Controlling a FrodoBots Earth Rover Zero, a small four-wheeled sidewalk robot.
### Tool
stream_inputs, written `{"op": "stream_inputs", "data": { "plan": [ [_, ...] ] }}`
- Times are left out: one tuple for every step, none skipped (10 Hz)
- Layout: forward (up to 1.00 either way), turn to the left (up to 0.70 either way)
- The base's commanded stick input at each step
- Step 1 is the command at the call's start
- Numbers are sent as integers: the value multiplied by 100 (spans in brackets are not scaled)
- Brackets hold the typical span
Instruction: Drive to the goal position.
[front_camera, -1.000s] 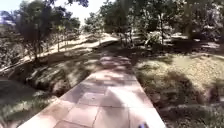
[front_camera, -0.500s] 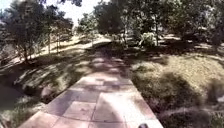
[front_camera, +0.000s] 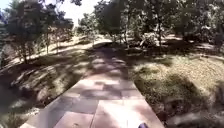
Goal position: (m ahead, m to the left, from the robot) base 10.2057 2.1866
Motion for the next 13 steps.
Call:
{"op": "stream_inputs", "data": {
  "plan": [
    [50,0],
    [50,0],
    [50,0],
    [50,0],
    [50,0],
    [50,0],
    [50,0],
    [50,0],
    [50,0],
    [50,0],
    [50,0],
    [50,0],
    [50,0]
  ]
}}
